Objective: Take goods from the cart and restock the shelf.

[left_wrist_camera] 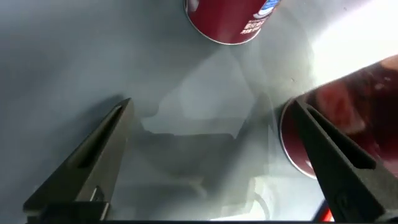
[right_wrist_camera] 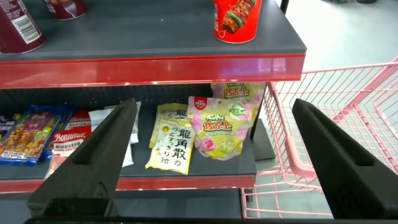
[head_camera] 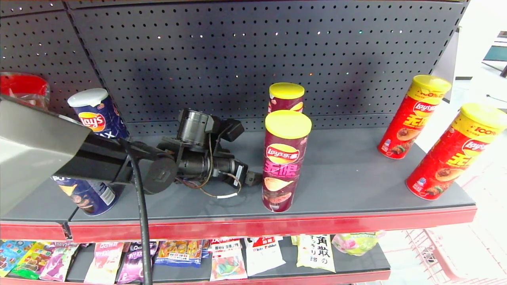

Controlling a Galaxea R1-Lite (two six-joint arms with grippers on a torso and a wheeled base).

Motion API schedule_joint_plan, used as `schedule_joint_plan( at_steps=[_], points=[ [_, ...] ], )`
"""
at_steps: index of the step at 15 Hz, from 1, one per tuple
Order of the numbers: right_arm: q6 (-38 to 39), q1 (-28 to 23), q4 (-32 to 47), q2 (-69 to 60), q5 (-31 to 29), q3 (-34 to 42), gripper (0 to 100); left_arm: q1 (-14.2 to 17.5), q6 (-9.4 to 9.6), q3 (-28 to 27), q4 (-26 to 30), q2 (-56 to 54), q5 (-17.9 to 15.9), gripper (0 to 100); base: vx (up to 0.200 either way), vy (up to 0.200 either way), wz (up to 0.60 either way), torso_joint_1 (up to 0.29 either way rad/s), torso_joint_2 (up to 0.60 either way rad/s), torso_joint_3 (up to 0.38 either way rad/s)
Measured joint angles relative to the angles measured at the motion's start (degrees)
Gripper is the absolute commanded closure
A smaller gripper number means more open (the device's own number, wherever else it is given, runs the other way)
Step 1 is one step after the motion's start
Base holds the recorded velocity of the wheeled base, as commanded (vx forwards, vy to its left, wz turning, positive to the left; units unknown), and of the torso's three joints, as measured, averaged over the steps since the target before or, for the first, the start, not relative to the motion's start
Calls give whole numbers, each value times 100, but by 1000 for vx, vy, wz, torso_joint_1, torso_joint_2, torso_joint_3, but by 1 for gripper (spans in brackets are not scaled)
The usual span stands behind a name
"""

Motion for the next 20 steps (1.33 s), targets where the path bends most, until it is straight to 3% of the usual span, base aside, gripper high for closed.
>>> schedule_joint_plan(
  at_steps=[13,20],
  points=[
    [-2,0,5,0,-4,0,0,-96,-9,52,24,28,-7,0,0,0,0,0,0,0],
    [-5,0,5,0,-4,0,0,-93,-5,461,-17,-177,-29,0,0,0,0,0,0,0]
  ],
)
